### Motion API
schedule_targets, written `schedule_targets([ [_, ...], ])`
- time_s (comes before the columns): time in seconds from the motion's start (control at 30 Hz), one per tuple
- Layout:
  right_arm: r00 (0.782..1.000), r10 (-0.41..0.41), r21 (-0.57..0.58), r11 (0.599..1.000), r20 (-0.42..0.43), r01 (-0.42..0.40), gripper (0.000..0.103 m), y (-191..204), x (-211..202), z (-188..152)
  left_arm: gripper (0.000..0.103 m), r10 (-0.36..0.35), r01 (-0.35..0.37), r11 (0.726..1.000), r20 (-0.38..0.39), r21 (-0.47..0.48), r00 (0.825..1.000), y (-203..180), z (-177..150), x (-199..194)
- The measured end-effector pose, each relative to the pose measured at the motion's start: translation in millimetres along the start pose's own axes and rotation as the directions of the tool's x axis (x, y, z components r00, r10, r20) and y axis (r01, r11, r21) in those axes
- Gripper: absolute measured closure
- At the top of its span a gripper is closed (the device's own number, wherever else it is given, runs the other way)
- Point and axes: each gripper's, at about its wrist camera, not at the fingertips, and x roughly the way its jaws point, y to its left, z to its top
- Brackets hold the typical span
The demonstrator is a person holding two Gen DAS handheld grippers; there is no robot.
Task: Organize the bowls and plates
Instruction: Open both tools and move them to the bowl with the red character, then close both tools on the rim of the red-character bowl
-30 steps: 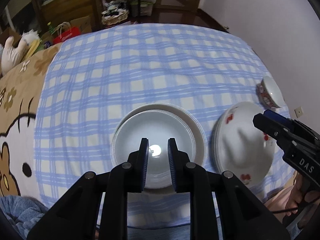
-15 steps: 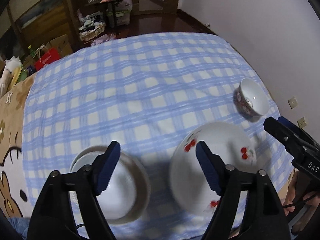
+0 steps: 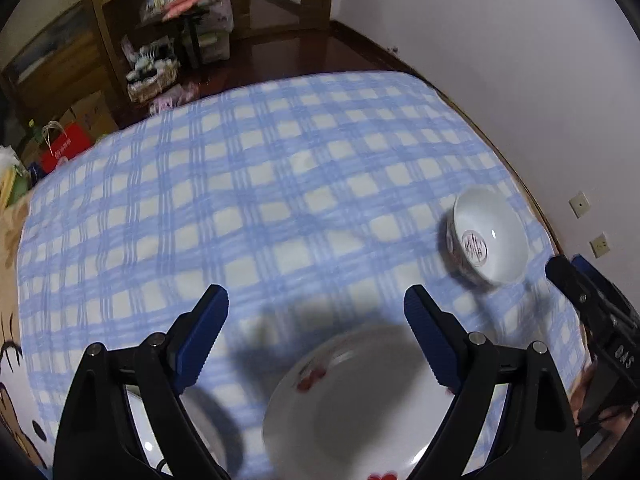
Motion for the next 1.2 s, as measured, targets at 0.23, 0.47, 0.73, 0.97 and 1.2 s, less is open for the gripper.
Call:
schedule_targets([
  [0.23, 0.998, -0.047, 0.023, 0.999, 0.036, 0.046, 0.0, -19, 11, 0, 0.014, -0.051, 0.052, 0.996, -0.008, 0.072, 0.999, -31, 24, 30],
  [0.47, 0.999, -0.053, 0.073, 0.996, -0.002, 0.053, 0.0, -38, 32, 1, 0.014, -0.084, 0.089, 0.989, -0.051, 0.119, 0.995, -52, 37, 61],
  [0.73, 0.997, -0.056, 0.079, 0.995, -0.044, 0.06, 0.0, -49, 52, -1, 0.014, -0.127, 0.139, 0.979, -0.089, 0.146, 0.988, -76, 39, 86],
  [0.97, 0.996, -0.026, 0.094, 0.995, -0.083, 0.034, 0.011, -55, 61, -6, 0.015, -0.126, 0.14, 0.978, -0.096, 0.155, 0.987, -85, 37, 97],
  [1.2, 0.989, 0.077, 0.194, 0.98, -0.126, -0.051, 0.054, -67, 68, -12, 0.034, -0.154, 0.167, 0.977, -0.106, 0.129, 0.982, -85, 36, 105],
])
